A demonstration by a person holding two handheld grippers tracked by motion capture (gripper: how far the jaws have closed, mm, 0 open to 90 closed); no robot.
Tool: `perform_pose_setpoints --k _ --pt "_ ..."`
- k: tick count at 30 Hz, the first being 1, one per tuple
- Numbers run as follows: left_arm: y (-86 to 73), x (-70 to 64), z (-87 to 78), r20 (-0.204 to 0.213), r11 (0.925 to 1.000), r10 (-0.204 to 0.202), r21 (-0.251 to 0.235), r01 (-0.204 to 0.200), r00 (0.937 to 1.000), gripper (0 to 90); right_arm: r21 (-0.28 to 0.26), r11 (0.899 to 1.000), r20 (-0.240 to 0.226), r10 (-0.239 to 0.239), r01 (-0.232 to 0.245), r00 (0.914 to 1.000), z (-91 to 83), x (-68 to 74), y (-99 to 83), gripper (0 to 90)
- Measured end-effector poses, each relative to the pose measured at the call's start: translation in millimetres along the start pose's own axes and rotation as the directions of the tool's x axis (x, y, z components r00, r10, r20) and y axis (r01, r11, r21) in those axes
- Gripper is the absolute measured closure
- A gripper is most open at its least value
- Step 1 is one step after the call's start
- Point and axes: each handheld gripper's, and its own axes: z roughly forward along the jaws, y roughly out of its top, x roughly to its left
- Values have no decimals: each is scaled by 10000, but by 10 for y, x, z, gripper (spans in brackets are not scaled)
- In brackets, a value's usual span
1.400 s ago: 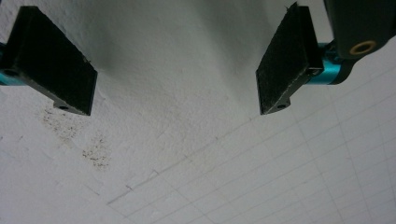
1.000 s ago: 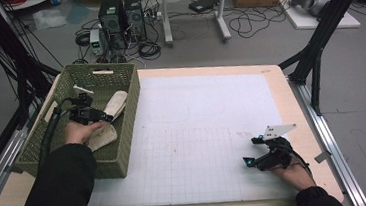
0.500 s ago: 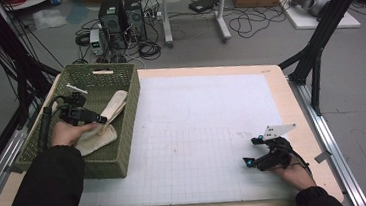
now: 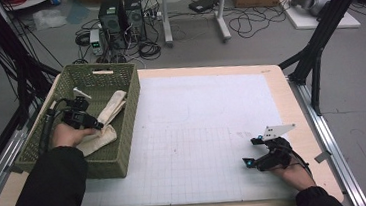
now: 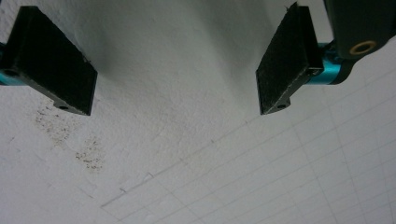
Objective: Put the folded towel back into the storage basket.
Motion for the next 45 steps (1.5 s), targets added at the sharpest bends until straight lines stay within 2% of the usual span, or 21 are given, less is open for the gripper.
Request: perform_pose_setpoints --k 2,5,9,14,17,21,26,27,29,31,33,35,37,39,42,43,45 --pt "11 -12 32 153 9991 -190 -377 196 9997 751 11 10000 -19 29 -29 10000 -3 5 -1 117" --pt "20 -32 32 244 9992 126 -373 -117 9996 711 -9 10000 -27 -2 2 10000 -2 -3 -1 117" --pt "17 -16 -70 584 9974 545 -509 -515 9968 649 -19 10000 -78 26 -26 10000 0 -6 -3 117" --pt "3 32 -256 614 9939 895 -703 -852 9941 573 -2 10000 -56 -33 33 10000 -1 -5 -3 117" --pt "-27 56 -318 683 9935 840 -832 -782 9941 557 38 10000 -60 -13 14 10000 0 5 -2 117" --pt "-86 70 -304 591 9947 1000 -305 -983 9932 534 23 10000 -83 4 -4 10000 -1 2 -3 117" --pt "-155 80 -247 -57 9895 1246 750 -1239 9922 536 -1 10000 -78 -40 40 10000 0 -5 -3 117" --pt "-164 80 -228 -121 9871 1296 965 -1279 9915 581 -17 10000 -77 -34 34 10000 2 -5 -4 117" --pt "-168 66 -190 -94 9813 1456 1287 -1432 9893 737 14 10000 -64 -49 49 10000 0 -4 -2 117" --pt "-151 59 -170 -272 9816 1379 1367 -1330 9901 863 9 10000 -85 -27 27 10000 1 -2 -2 117" --pt "-122 69 -178 -252 9881 1116 1089 -1082 9934 874 30 10000 -64 -25 26 10000 1 -1 -1 117" --pt "-100 94 -186 -90 9957 665 650 -658 9977 875 55 10000 -87 -13 14 10000 0 2 -1 117" --pt "-88 108 -169 83 9993 262 268 -264 9996 876 53 10000 -79 -20 20 10000 0 2 0 117" --pt "-77 98 -142 521 9999 -13 -139 20 9986 875 56 10000 -90 -32 32 10000 3 4 0 117" --pt "-65 62 -94 1288 9970 -349 -644 435 9911 871 52 10000 -63 -42 42 10000 6 4 0 117" --pt "-66 50 -70 1473 9968 -459 -576 549 9880 859 49 10000 -66 -35 36 10000 6 5 0 117" --pt "-72 35 -49 1387 9988 -379 -244 417 9896 801 48 10000 -87 -20 20 10000 4 3 -1 117"
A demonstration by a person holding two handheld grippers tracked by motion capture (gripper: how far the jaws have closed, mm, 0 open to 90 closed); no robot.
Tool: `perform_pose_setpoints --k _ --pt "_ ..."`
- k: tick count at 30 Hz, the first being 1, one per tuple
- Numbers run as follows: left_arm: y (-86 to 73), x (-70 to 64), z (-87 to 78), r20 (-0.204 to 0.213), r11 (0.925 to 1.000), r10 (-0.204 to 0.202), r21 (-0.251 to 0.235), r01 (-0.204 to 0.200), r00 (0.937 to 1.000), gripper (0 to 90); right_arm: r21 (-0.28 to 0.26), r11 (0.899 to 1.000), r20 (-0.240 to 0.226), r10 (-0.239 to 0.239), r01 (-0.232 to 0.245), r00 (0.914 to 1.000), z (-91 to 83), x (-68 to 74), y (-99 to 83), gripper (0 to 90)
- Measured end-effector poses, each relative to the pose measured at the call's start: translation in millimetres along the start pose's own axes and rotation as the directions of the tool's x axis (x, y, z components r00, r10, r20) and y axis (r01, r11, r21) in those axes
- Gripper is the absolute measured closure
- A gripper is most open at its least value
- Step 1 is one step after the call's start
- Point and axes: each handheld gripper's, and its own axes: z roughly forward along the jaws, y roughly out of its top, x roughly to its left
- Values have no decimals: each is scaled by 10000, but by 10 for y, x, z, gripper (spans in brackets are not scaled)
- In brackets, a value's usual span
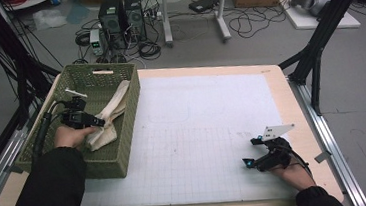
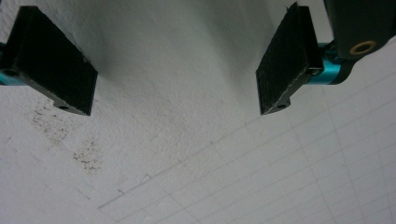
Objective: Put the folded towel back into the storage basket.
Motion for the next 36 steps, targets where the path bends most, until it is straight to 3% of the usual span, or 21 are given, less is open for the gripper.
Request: perform_pose_setpoints --k 4,6,8,10,12,13,15,18,20,22,24,26,28,32,35,36 --pt "-20 -16 -27 -168 9983 308 497 -299 9994 689 12 10000 -10 20 -20 10000 -2 0 -1 117" --pt "-27 -40 -30 -841 9947 642 861 -570 9944 666 -2 10000 7 6 -6 10000 -3 -1 -1 117" --pt "-38 -26 -12 -1008 9908 633 1252 -504 9929 620 -5 10000 -18 -33 33 10000 -1 1 0 117" --pt "-50 -35 11 -1331 9862 814 1544 -605 9878 654 -12 10000 -25 -54 54 10000 -1 0 0 117" --pt "-54 -42 31 -1319 9816 864 1808 -617 9875 781 19 10000 -38 -18 18 10000 -3 -1 2 117" --pt "-51 -47 37 -1408 9823 821 1787 -563 9866 841 20 10000 -39 -17 18 10000 -2 -1 2 117" --pt "-34 -46 27 -1312 9884 546 1479 -349 9899 874 13 10000 -23 -40 40 10000 0 -2 3 117" --pt "-1 -44 -15 -1086 9986 75 532 -17 9941 877 11 10000 -29 -40 40 10000 0 -3 3 117" --pt "22 -48 -42 -863 9995 -289 -140 278 9959 877 16 10000 -28 -36 36 10000 0 -2 3 117" --pt "30 -48 -22 -699 9979 -574 -334 552 9959 875 40 10000 -32 -31 31 10000 1 -1 3 117" --pt "12 -39 45 -604 9972 -736 62 741 9955 862 42 10000 -35 -22 22 10000 0 0 3 117" --pt "-9 -44 97 -609 9959 -742 468 771 9954 776 27 10000 -20 -38 38 10000 0 -2 3 117" --pt "-31 -51 147 -360 9923 -813 907 843 9960 663 19 10000 -26 -29 29 10000 0 -2 3 117" --pt "-50 -101 189 -226 9924 -682 1014 701 9974 565 48 10000 -33 -40 40 10000 -1 0 4 115" --pt "-58 -145 203 -520 9937 -319 1053 372 9981 570 54 10000 -27 -38 38 10000 1 1 5 115" --pt "-54 -175 211 -782 9932 -28 1154 118 9969 577 55 10000 -22 -41 41 10000 2 1 5 115"
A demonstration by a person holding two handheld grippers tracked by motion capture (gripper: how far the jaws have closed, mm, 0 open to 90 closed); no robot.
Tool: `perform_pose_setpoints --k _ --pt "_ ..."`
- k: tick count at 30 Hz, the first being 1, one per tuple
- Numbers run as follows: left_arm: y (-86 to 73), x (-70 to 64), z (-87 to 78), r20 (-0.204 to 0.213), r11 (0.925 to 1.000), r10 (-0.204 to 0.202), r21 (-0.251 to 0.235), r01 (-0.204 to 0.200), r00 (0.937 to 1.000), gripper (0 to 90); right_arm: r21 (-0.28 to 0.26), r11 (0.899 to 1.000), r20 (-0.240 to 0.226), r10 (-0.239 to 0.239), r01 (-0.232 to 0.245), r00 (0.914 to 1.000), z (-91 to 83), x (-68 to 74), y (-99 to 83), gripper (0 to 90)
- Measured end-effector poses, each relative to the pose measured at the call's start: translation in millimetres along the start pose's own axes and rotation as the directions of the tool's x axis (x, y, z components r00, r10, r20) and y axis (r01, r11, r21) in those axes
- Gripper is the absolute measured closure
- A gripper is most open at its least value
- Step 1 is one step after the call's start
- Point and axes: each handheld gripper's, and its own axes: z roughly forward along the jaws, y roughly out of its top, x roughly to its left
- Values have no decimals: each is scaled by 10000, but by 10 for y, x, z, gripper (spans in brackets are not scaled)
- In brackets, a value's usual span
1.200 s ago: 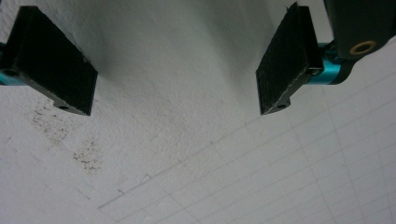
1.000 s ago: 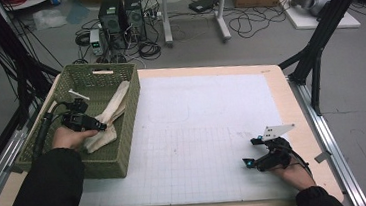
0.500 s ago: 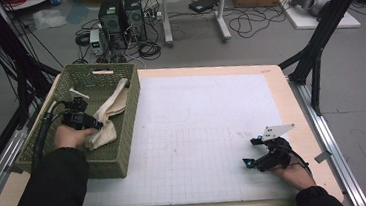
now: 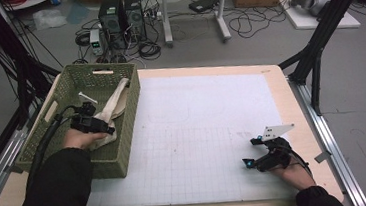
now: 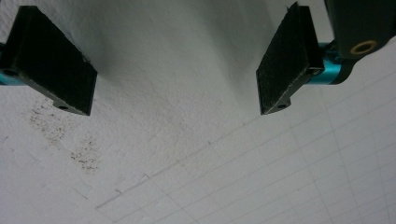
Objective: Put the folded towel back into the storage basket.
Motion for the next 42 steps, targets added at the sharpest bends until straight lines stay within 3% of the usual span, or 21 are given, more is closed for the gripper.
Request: perform_pose_setpoints --k 1,2,3,4,5,6,7,11,14,17,19,21,25,27,30,33,36,38,40,42 --pt "9 -45 10 -474 9989 445 168 -437 9979 617 1 10000 4 -6 6 10000 1 0 1 115" --pt "26 -103 23 -988 9951 935 408 -899 9907 661 15 10000 13 -7 7 10000 1 2 1 115" --pt "43 -169 42 -1502 9903 1321 619 -1240 9798 694 -7 10000 21 -61 61 10000 2 -1 1 115" --pt "57 -228 58 -2036 9820 1814 902 -1661 9621 746 21 10000 34 -17 17 10000 -1 2 1 115" --pt "66 -268 67 -2299 9762 2096 1052 -1898 9504 816 20 10000 27 -9 9 10000 -1 2 1 115" --pt "71 -271 59 -2307 9768 2061 1065 -1859 9509 840 14 10000 -1 -9 9 10000 -1 0 1 115" --pt "70 -259 46 -2185 9781 1987 1059 -1792 9554 860 4 10000 -35 3 -3 10000 -3 -1 0 115" --pt "54 -265 -46 -1721 9720 2156 1318 -1944 9612 871 -62 10000 -69 -8 8 10000 -1 -12 -1 115" --pt "46 -304 -144 -1510 9618 2381 1744 -2112 9594 872 -60 10000 -68 -4 3 10000 -3 -12 -1 115" --pt "4 -333 -177 -796 9444 2416 2484 -2155 9671 871 -20 10000 -62 7 -7 10000 -7 -4 0 115" --pt "-28 -329 -143 -522 9494 2247 2366 -2066 9730 845 -9 10000 -88 28 -28 10000 -5 2 2 115" --pt "-42 -309 -84 -376 9486 2194 2418 -2042 9749 757 -44 10000 -70 -53 53 10000 -1 2 3 115" --pt "-24 -301 -118 253 9613 2040 1838 -2051 9786 676 -47 10000 -132 -53 52 9999 -2 0 3 115" --pt "-10 -292 -168 73 9679 2032 1497 -2019 9791 679 -42 10000 -144 -5 4 9999 -3 1 4 115" --pt "-21 -263 -134 -398 9640 2156 1681 -2062 9757 706 -32 10000 -119 -19 18 9999 -3 2 4 115" --pt "-47 -256 -37 -559 9627 2197 1738 -2072 9740 812 -30 10000 -68 -64 64 10000 -1 2 4 115" --pt "-23 -248 -18 -377 9721 1856 1526 -1779 9819 872 -6 10000 -82 -34 34 10000 0 7 5 115" --pt "0 -227 -59 -311 9852 1552 780 -1524 9874 873 -6 10000 -86 -38 38 10000 0 7 5 115" --pt "12 -229 -60 -442 9881 1511 361 -1496 9875 871 -33 10000 -53 -94 94 9999 1 0 5 115" --pt "13 -223 -27 -439 9886 1455 448 -1436 9884 838 -21 10000 -75 -45 44 10000 2 4 5 115"
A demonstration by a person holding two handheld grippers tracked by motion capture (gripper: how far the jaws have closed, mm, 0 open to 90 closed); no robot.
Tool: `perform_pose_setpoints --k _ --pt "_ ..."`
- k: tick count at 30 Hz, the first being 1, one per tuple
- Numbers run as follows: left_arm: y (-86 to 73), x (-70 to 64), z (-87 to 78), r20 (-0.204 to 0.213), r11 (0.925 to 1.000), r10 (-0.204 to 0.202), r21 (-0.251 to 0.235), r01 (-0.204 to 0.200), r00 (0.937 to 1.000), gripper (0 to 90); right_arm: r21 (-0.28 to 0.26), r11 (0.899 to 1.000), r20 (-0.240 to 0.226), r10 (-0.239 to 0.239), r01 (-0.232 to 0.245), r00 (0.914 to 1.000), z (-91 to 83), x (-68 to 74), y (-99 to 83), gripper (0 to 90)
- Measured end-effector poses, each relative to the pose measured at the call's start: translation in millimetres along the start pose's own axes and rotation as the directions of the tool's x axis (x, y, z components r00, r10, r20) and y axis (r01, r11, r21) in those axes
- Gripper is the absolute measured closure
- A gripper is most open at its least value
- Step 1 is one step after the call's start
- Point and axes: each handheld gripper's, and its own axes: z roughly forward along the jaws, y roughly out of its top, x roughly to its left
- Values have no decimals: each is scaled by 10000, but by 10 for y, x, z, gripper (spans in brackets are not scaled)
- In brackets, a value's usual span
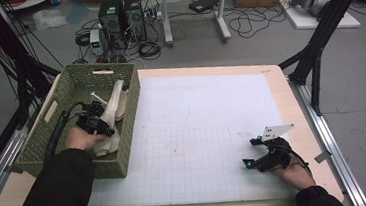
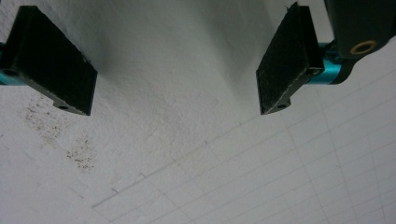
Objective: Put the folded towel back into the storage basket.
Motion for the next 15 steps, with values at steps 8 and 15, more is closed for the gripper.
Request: perform_pose_setpoints --k 8,15 --pt "-22 14 -45 -63 9918 254 1255 -244 9997 699 -11 10000 5 -48 48 10000 0 -3 0 115" --pt "-16 12 -40 167 9922 117 1237 -137 9998 879 -16 10000 -21 -36 36 10000 0 -4 0 115"
